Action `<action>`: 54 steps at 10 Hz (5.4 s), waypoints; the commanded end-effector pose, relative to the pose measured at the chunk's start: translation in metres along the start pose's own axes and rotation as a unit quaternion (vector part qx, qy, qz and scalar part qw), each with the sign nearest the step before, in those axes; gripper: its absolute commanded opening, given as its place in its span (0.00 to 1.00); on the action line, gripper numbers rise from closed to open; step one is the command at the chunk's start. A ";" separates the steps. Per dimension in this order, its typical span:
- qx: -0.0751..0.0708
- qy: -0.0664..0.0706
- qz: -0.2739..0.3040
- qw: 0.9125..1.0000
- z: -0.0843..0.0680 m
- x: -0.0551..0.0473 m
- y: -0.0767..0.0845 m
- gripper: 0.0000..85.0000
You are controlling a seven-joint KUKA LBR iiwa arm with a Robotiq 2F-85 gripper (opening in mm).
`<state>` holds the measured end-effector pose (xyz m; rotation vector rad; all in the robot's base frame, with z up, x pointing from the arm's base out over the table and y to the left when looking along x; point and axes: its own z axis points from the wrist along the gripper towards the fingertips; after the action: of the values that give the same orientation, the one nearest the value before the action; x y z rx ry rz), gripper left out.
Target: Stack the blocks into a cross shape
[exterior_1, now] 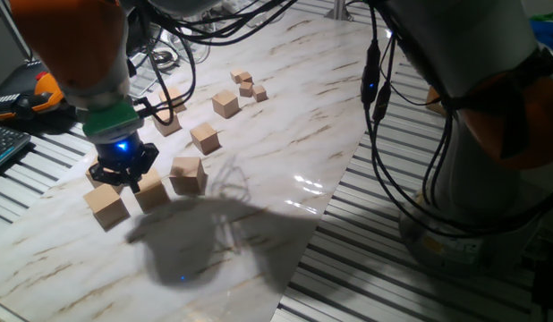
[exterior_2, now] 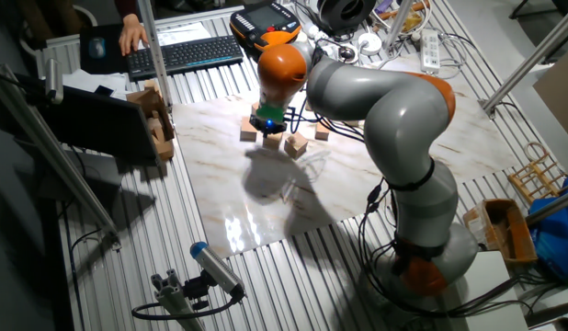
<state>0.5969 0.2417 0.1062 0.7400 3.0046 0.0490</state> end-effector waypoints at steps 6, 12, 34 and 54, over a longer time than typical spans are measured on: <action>-0.030 0.013 -0.079 0.996 0.000 0.000 0.000 0.00; -0.027 -0.006 -0.041 0.999 -0.019 0.002 0.048 0.00; -0.007 -0.022 -0.058 0.998 0.021 -0.029 0.063 1.00; -0.001 -0.029 -0.082 0.996 0.044 -0.038 0.064 0.80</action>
<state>0.6629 0.2812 0.0664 0.4838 2.9976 0.0240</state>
